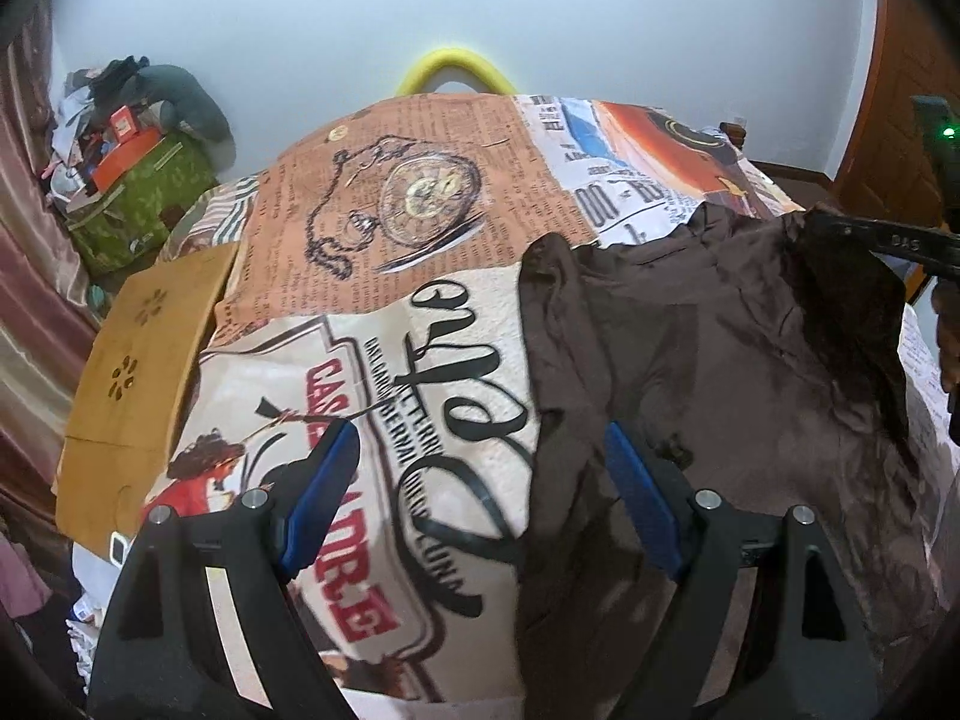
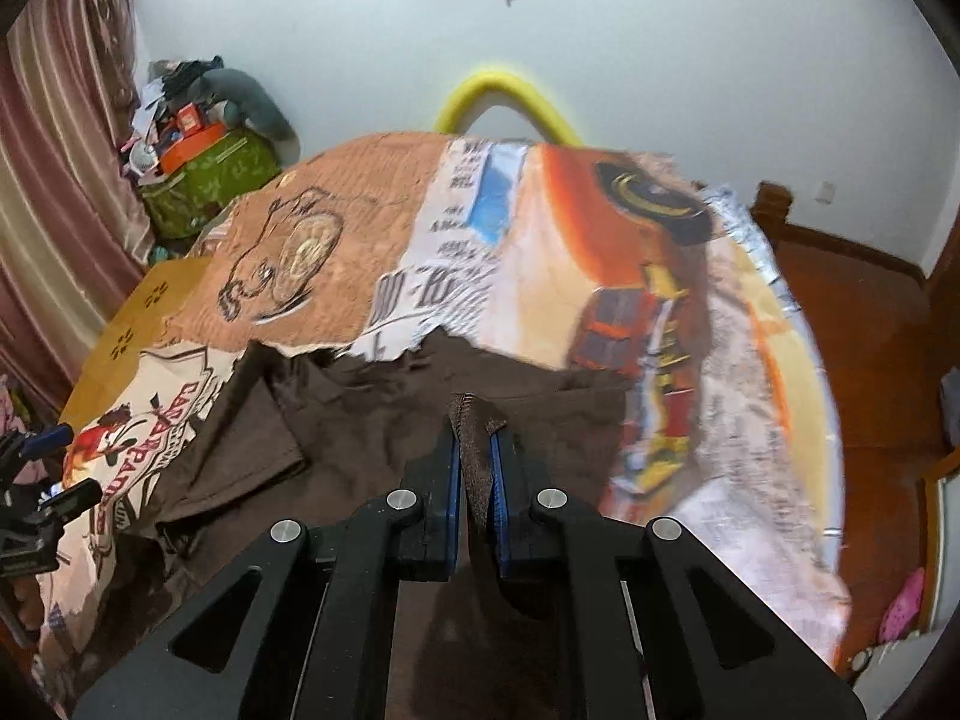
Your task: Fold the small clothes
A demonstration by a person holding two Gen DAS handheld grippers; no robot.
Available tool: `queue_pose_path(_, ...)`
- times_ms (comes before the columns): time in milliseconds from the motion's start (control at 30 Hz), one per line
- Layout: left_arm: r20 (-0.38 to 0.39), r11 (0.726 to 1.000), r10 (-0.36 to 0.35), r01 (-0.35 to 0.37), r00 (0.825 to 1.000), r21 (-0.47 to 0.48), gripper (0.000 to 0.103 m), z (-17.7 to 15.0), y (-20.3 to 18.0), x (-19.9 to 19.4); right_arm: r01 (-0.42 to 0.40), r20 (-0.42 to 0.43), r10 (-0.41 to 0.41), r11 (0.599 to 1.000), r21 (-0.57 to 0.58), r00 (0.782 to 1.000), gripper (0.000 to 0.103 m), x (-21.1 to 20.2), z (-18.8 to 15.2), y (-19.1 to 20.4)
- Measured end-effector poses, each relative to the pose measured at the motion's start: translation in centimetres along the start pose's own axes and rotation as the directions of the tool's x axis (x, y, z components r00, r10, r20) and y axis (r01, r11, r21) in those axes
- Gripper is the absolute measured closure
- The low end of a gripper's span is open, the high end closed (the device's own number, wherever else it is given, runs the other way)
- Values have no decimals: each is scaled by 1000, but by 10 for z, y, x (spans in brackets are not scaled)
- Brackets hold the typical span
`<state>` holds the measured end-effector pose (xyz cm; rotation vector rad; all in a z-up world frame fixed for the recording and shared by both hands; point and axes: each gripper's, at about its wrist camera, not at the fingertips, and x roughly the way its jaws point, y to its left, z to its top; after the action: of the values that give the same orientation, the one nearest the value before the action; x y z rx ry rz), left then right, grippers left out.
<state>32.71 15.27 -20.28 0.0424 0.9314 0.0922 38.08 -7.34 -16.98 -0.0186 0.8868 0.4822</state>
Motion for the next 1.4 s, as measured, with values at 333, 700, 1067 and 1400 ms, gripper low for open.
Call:
queue_pose_path(333, -26, 999, 2, -3, 1000, -45, 20, -8, 11, 2, -47, -21, 48, 999, 8, 999, 64, -7, -4, 14)
queue_pose_path(700, -43, 999, -12, 11, 999, -39, 20, -9, -4, 3, -19, -9, 19, 1000, 14, 1000, 63, -54, -33, -8)
queue_pose_path(1067, -106, 999, -15, 12, 994, -31, 20, -10, -15, 37, -38, -77, 33, 998, -56, 996, 63, -18, -74, 7)
queue_pose_path(1400, -131, 998, -55, 53, 990, -24, 19, -2, -38, 62, -52, -48, 50, 998, -40, 998, 93, -7, -74, 14)
